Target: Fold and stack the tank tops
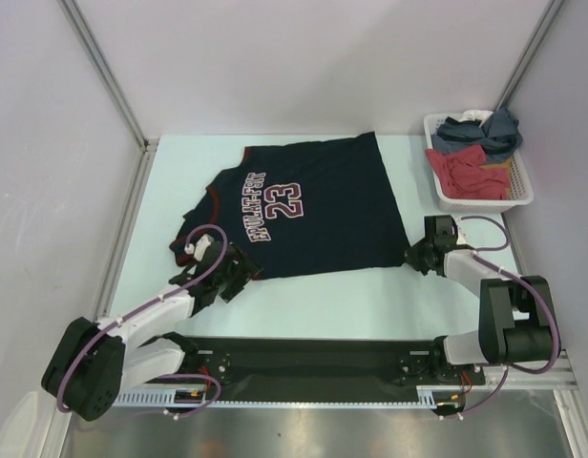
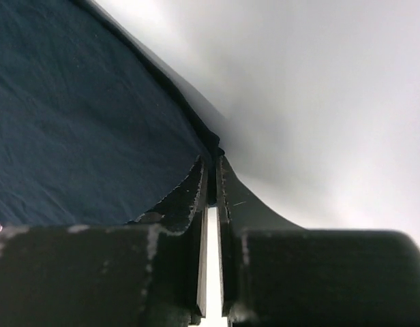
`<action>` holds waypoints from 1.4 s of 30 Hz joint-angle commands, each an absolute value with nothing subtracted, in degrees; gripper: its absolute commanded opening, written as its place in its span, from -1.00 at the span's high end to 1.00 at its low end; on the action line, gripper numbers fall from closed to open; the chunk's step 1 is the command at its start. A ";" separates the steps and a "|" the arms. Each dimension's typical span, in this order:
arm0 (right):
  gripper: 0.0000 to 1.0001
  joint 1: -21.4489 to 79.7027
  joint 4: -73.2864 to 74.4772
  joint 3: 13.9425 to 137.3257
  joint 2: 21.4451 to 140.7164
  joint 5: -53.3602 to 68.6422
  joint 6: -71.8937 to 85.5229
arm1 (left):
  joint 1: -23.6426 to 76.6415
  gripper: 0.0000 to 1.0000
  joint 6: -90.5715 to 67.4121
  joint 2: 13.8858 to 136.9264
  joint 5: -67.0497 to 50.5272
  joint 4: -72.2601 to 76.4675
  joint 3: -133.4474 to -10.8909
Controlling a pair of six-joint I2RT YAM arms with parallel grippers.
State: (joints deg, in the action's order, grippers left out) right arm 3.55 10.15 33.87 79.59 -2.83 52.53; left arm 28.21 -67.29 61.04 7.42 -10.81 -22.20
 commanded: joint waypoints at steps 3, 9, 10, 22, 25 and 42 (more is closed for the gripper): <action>0.99 3.69 11.87 32.43 76.29 -8.70 52.38 | 30.93 -0.49 -72.77 63.98 10.54 -9.84 -24.17; 1.00 3.69 13.27 32.08 74.53 -9.67 51.68 | 33.39 0.11 -78.66 64.86 13.53 -7.48 -22.59; 1.00 3.69 13.53 32.08 74.18 -9.84 51.77 | 33.66 0.17 -78.92 65.21 13.80 -7.04 -22.50; 1.00 3.78 20.47 29.97 64.96 -13.09 49.57 | 37.26 0.99 -79.19 65.31 14.41 -13.35 -24.79; 1.00 3.78 23.99 29.09 61.09 -13.53 49.04 | 40.07 1.00 -80.86 60.74 15.56 -17.31 -24.17; 1.00 3.87 30.42 34.71 50.52 -11.26 45.36 | 38.50 0.99 -75.07 50.97 16.61 -27.25 -30.05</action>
State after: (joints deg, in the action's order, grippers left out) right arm 3.77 31.90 30.00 48.12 -10.20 47.62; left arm 40.21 -78.32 50.26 14.85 -26.17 -26.02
